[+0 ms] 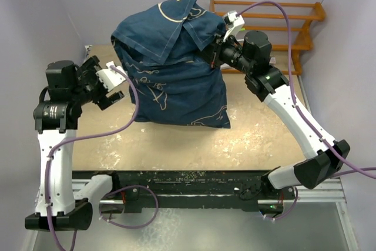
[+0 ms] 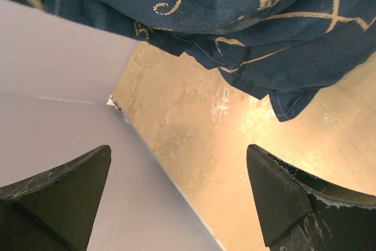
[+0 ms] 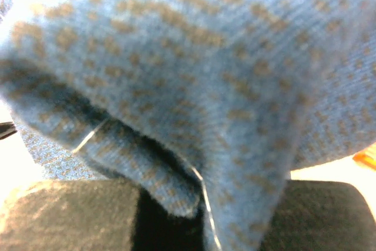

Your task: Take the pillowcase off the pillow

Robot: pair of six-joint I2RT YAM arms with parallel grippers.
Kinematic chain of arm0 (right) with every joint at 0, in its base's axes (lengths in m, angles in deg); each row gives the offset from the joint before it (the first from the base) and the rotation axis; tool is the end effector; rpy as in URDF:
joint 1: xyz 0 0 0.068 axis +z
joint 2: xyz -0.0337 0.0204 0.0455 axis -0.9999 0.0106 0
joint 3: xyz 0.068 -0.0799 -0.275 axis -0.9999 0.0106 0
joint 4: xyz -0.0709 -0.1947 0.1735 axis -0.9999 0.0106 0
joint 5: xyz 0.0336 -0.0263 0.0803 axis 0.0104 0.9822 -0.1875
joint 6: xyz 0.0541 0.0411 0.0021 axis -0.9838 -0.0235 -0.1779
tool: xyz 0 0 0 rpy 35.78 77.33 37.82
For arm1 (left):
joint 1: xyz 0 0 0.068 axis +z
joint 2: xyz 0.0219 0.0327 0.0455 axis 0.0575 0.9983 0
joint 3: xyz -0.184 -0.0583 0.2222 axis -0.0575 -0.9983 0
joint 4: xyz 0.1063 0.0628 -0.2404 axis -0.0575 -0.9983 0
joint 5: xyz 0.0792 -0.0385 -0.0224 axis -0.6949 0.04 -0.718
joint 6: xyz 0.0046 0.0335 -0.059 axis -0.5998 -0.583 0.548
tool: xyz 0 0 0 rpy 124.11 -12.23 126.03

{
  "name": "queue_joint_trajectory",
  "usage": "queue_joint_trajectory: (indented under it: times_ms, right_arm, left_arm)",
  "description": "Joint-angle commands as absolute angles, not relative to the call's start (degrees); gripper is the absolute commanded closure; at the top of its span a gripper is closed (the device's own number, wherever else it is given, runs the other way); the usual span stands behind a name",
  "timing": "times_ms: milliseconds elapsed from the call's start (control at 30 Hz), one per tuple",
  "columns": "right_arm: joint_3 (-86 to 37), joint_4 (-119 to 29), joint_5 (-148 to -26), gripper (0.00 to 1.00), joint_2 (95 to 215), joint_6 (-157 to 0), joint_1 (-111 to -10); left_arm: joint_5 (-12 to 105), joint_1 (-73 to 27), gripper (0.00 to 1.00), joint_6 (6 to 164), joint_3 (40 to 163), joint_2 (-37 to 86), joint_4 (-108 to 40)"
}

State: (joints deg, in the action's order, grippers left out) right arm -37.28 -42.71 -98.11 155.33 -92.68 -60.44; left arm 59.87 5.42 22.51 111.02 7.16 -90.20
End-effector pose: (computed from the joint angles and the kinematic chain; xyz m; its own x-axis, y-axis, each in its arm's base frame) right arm 0.2958 0.1835 0.4958 -0.2109 0.2743 -0.9382 -0.7082 0.6187 0.3401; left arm 0.1857 -0.0133 0.4504 -0.0939 0.7215 -0.6860 0.5739 0.6023 0.5549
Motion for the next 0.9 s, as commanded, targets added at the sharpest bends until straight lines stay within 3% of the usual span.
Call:
queue_joint_trajectory:
  times_ms: [0, 200, 367, 600, 867]
  right_arm:
    - [-41.9, -46.0, -92.8, 1.0, 154.1, -91.0, -59.7]
    - [-43.0, -45.5, -91.5, 1.0, 154.6, -89.9, -55.8]
    - [-48.2, -44.5, -91.3, 1.0, 158.0, -91.6, -50.5]
    - [-61.3, -36.5, -84.4, 1.0, 166.3, -97.3, -46.1]
    - [-69.7, -32.2, -82.6, 1.0, 171.2, -100.4, -42.8]
  left_arm:
    - [64.4, 5.7, 0.01, 20.7, 116.5, 4.9, -91.0]
    - [87.6, 5.7, 0.01, 16.1, 121.1, 1.8, -93.0]
    - [96.2, 5.3, 0.01, 18.4, 129.8, 11.1, -97.0]
    - [77.8, -9.1, 0.02, 15.6, 125.5, 12.0, -87.9]
    - [69.5, -9.5, 0.0, 8.7, 107.5, 2.9, -65.4]
